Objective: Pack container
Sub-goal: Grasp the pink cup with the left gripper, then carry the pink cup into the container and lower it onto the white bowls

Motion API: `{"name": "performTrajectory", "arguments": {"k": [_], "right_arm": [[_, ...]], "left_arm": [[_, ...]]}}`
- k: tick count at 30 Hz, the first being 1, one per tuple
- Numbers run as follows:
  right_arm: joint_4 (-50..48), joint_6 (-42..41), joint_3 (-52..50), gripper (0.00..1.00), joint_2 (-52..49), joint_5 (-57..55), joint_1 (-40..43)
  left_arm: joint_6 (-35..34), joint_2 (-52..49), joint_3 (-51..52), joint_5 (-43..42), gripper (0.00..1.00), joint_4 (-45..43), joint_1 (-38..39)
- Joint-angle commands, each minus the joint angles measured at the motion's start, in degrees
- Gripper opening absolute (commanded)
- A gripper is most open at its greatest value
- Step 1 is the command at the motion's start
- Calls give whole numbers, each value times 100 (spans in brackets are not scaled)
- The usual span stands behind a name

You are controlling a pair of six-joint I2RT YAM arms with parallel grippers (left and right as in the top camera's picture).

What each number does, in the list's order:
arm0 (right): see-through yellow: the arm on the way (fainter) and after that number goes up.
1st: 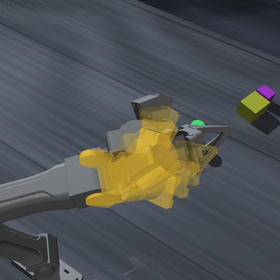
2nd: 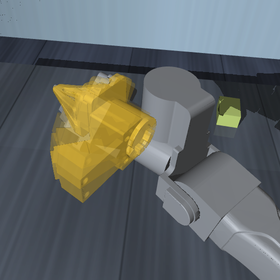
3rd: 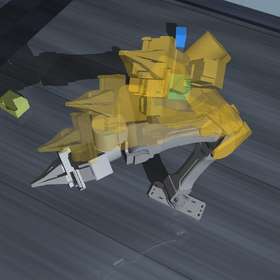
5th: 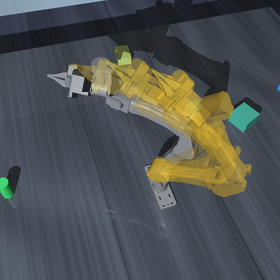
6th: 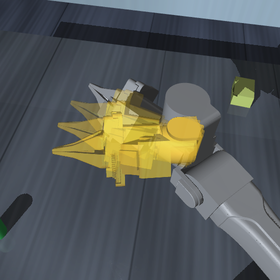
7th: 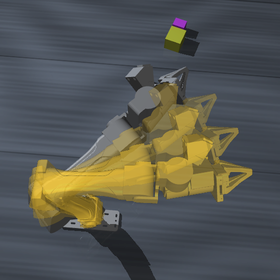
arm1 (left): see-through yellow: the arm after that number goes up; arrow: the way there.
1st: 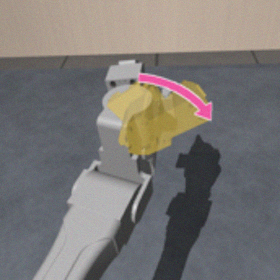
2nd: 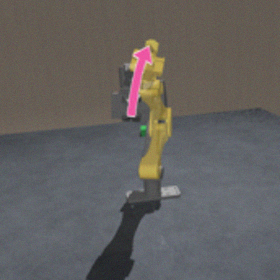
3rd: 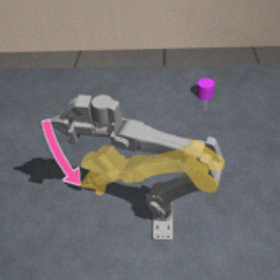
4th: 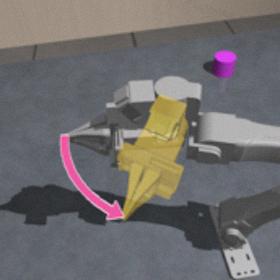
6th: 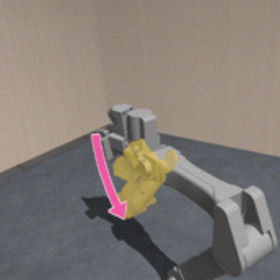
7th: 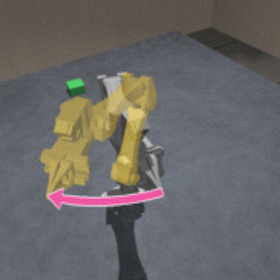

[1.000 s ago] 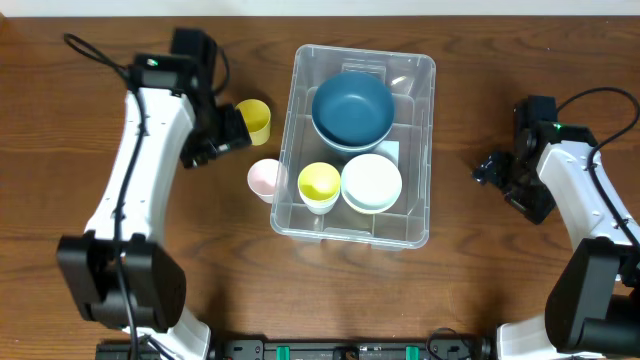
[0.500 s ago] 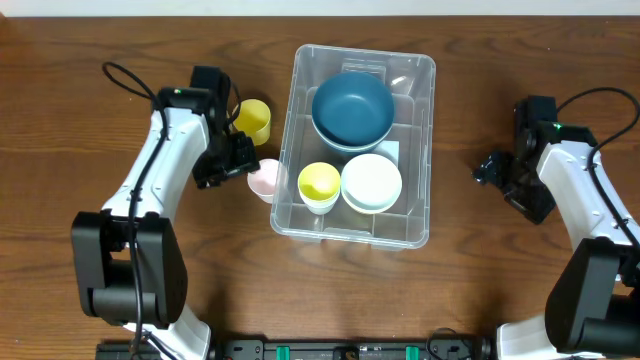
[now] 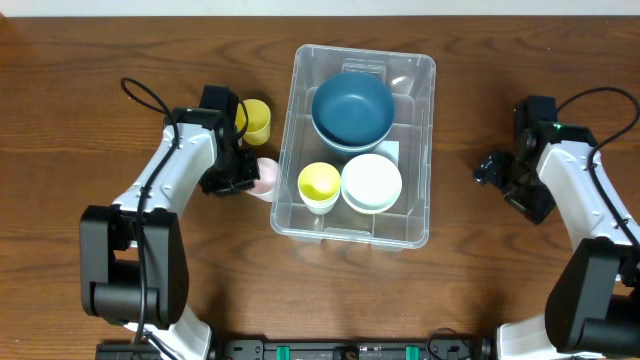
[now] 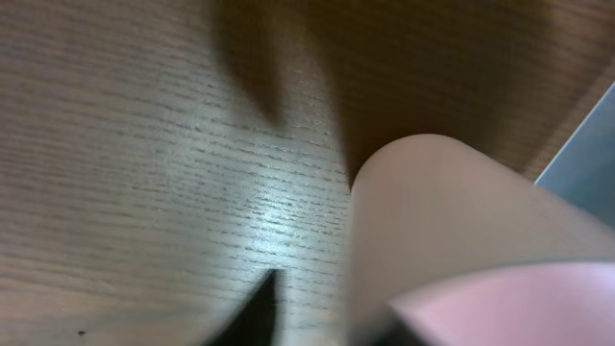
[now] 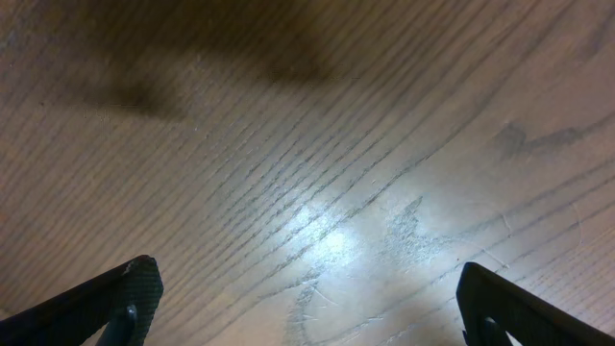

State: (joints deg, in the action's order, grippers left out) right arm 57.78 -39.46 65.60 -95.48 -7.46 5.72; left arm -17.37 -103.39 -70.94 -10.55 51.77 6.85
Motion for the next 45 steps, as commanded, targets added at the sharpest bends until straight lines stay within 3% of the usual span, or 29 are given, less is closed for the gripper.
{"name": "performTrajectory", "arguments": {"k": [1,7,15,18,23,30,37,45], "right_arm": [[4,-76,11,99,-9,-46,24],[4,-76,11,99,-9,-46,24],[4,-76,11,99,-9,-46,24],[4,-76,11,99,-9,-46,24],[4,-79,11,99,-9,-46,24],[4,-76,11,99,-9,-46,24],[4,-76,11,99,-9,-46,24],[4,-76,11,99,-9,-46,24]], "left_arm": [[39,24,4,-37,6,-26,2],[37,105,-509,-39,6,350,-223],[184,870,-2623,-573,6,2127,-658],[514,1410,-2809,-1106,6,2450,-330],[509,2020,-2723,-1088,6,2605,737],[144,1818,-2437,-1032,6,2479,2225],[-72,1202,-2302,-673,6,2350,2846],[-339,603,-2302,-155,6,2212,2977]]}}
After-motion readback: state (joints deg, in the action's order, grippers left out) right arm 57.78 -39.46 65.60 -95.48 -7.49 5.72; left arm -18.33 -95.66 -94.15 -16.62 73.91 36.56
